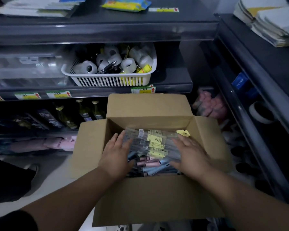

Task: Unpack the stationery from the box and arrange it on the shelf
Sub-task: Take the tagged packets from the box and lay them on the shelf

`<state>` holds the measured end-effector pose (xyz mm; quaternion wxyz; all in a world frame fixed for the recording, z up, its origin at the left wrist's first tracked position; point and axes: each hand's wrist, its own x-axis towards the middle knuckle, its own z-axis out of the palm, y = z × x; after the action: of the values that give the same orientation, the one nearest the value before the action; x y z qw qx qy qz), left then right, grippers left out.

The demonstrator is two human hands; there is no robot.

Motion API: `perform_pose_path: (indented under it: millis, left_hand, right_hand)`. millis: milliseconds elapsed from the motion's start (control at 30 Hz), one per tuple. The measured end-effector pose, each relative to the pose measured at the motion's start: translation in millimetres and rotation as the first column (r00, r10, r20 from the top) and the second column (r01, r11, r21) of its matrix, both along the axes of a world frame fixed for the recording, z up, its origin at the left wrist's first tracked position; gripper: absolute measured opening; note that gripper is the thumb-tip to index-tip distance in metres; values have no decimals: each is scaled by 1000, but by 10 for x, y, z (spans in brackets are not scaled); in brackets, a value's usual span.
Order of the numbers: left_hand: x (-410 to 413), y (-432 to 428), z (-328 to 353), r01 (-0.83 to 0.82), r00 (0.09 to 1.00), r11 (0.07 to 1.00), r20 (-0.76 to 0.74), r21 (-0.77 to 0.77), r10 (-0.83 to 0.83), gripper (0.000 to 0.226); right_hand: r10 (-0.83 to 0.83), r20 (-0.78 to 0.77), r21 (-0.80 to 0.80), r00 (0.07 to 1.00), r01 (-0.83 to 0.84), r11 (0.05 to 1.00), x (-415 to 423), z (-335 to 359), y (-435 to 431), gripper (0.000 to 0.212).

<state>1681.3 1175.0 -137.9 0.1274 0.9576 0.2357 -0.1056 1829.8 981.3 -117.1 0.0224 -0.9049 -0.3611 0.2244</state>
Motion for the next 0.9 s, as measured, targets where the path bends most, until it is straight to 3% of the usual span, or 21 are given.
perform_pose_path:
  millis: [200,267,367,500,667,900]
  left_hand:
    - [329,118,-220,138,985,990,-99,-24,-140,82]
    - [423,142,-273,177,975,984,-128,-30,-180,83]
    - [513,145,-307,236,959,971,-154,-26,-237,83]
    - [585,155,-283,250,968,967,-46,44,-248,63]
    - [656,210,-180,250,962,964,92,91,-258,40]
    - [621,251,46,288,938,957,194,29,-288,17]
  right_hand:
    - [25,-135,-104,991,-39,994,188,-236,99,96]
    - [8,-165,-109,986,-26,994,222,-329,74,88]
    - [10,-74,-28,997,-13,1000,243,-393,41,67]
    - [-7,36,73,999,4,997,256,-419,8,44]
    - [-52,127,165,991,31,986,255,-290,-26,46]
    - [-139,-32,365,990,141,920,253,-72,-69,31]
